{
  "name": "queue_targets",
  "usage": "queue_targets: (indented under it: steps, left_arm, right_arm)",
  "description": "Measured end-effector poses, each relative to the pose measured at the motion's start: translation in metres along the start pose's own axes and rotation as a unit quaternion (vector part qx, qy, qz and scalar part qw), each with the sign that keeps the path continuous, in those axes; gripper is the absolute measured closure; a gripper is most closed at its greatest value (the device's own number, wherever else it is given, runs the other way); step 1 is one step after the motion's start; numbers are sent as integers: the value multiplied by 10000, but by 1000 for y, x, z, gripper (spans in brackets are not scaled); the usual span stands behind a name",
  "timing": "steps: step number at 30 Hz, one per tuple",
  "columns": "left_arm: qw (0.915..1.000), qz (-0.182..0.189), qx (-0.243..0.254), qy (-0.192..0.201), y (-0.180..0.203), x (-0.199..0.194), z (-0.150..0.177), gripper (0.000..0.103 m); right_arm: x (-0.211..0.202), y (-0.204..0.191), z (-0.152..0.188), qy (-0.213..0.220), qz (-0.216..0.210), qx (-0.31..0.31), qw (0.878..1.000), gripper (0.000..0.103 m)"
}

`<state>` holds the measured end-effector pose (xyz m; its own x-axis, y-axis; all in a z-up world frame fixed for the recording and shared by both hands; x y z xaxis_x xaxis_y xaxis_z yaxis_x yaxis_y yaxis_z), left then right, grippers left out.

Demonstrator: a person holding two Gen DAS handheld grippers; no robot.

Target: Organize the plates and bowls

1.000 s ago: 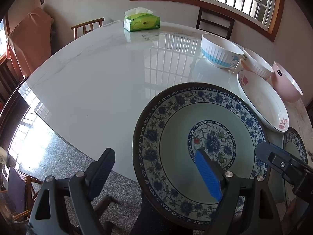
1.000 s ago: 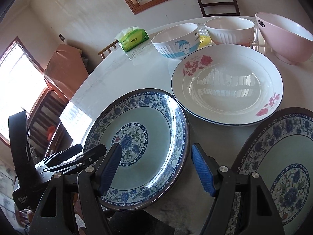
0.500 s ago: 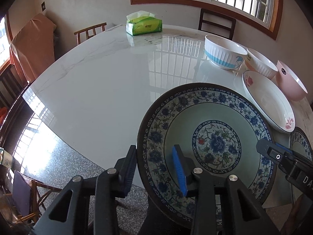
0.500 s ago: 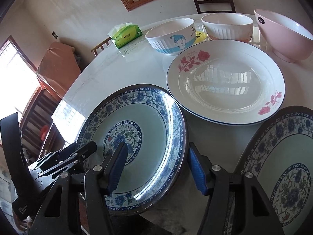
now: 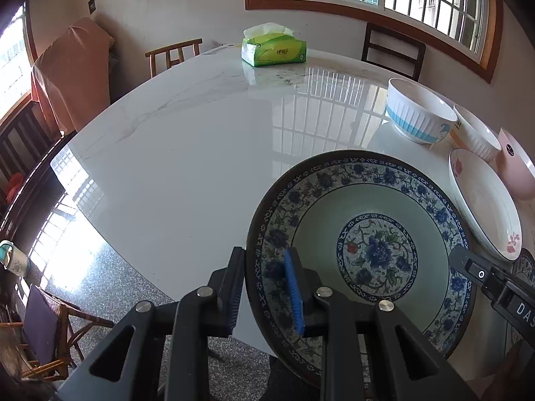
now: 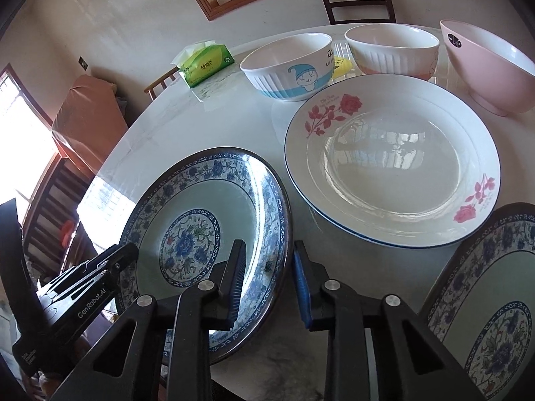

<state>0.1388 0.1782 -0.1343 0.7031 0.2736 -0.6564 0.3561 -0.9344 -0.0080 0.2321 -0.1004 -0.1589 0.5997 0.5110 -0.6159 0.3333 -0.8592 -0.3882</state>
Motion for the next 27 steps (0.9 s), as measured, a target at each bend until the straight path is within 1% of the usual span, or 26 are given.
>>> queue_targets:
  steps: [7,10,11,12,13,14,16,18,20,22,23,24,26,27]
  left_arm:
    - [9999,-123,-107,35,-12,8,-8,78]
    - [9997,-42,-260,15,-16,8,-6,78]
    - [9995,-13,-320,0,-17,8,-6,76]
    - [9993,-34,-361,-29,-20,7,-6,70]
    - [9992,-71,-391,-65,-23,6,-5,67]
    - [9990,-85,-421,-97,-26,4,-3,64]
    - [9984,-66,-525,-178,-31,-2,-1,64]
    - [9978,-53,-628,-193,-34,-13,1,64]
    - [9978,-14,-663,-85,-33,-30,2,64]
    - [9977,182,-649,43,-22,-49,2,64]
    - [9972,412,-619,83,-10,-58,2,64]
    - [9959,702,-558,90,6,-66,3,63]
    - [9906,1342,-272,-32,47,-80,10,63]
    - [9862,1651,-73,-133,71,-85,15,63]
  right_arm:
    - [16,-9,-7,-20,-58,-37,10000,76]
    - [19,-13,-8,4,-58,-104,9999,76]
    - [20,-14,-8,0,-73,-97,9999,76]
    - [20,-14,-8,-8,-108,-76,9999,75]
    - [19,-13,-9,-21,-144,-36,9999,75]
    - [16,-12,-9,-15,-180,17,9998,75]
    - [4,-8,-13,106,-223,82,9997,73]
    - [-18,-1,-17,306,-246,122,9992,67]
    - [-46,7,-21,467,-362,222,9980,62]
    - [-79,22,-22,645,-410,359,9964,57]
    - [-97,32,-22,737,-423,428,9955,52]
    - [-114,43,-20,806,-412,477,9948,45]
    - [-149,71,-18,959,-226,526,9938,42]
    - [-165,87,-15,1012,-62,540,9934,42]
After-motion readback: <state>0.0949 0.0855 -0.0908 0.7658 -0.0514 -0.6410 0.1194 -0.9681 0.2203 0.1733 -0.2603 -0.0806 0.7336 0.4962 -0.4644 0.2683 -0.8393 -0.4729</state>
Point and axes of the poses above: each gripper's, at about its wrist camera, not at the fingertips, and x roughly the way its jaws point, y to its right, z to its underside, the point moved 9 cm from there along x, roughly the way its jaws point, and after that the axes turned 13 degrees about y, right-handed, at the moved point
